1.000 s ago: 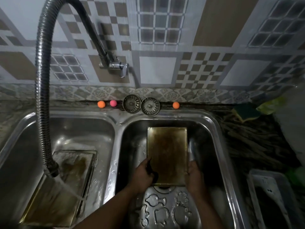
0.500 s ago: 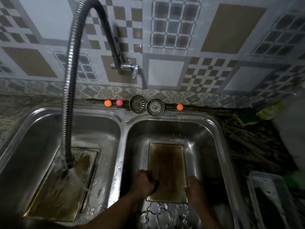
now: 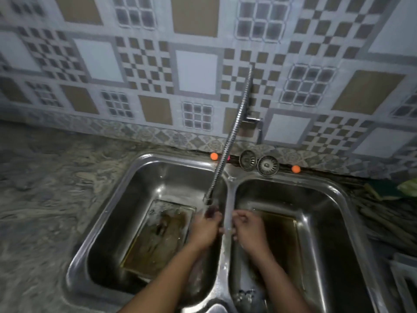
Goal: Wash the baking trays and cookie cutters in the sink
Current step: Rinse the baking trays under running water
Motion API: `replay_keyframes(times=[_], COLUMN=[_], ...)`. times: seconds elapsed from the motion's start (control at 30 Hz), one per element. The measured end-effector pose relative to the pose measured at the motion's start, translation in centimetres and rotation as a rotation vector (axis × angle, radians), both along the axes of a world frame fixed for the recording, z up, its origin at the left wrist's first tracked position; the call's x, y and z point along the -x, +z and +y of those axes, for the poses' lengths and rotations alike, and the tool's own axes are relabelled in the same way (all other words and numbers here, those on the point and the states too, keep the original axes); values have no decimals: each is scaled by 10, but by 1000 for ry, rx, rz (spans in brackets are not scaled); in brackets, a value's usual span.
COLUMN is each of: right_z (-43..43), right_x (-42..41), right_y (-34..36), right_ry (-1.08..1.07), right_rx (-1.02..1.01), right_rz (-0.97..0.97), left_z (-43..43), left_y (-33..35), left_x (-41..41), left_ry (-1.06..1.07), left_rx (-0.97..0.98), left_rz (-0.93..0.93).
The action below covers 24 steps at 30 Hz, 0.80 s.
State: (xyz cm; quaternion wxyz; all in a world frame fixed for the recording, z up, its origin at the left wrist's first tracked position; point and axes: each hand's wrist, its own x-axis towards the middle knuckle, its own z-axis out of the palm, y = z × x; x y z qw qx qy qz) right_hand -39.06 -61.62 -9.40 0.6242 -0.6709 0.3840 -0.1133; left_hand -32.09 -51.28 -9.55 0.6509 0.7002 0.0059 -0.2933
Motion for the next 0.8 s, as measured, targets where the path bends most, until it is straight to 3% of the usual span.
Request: replay_keyframes(times=[0.17, 0.27, 0.3, 0.4, 0.47, 0.63, 0.8], right_z=[84, 105, 111, 128, 140, 165, 169], right_x=[-43, -59, -62, -63, -59, -57, -65], right_y=[15, -7, -20, -63, -79, -111, -117], right_ry=[18, -59, -15, 247, 286, 208, 208], right_rx=[-612, -706, -614, -81, 41, 85, 274], right_rz=[-33, 4, 70, 367, 488, 578, 671], left_z=[79, 119, 131, 165, 184, 214, 221], left_y=[-23, -46, -53, -80, -93, -114, -126], left_x=[-30, -43, -48, -65, -76, -97, -112], left_ry=[139, 153, 112, -176, -319, -365, -339], left_rx=[-122, -309, -424, -888, -1125, -1017, -951], left_rz=[80, 83, 23, -219, -322, -279, -263])
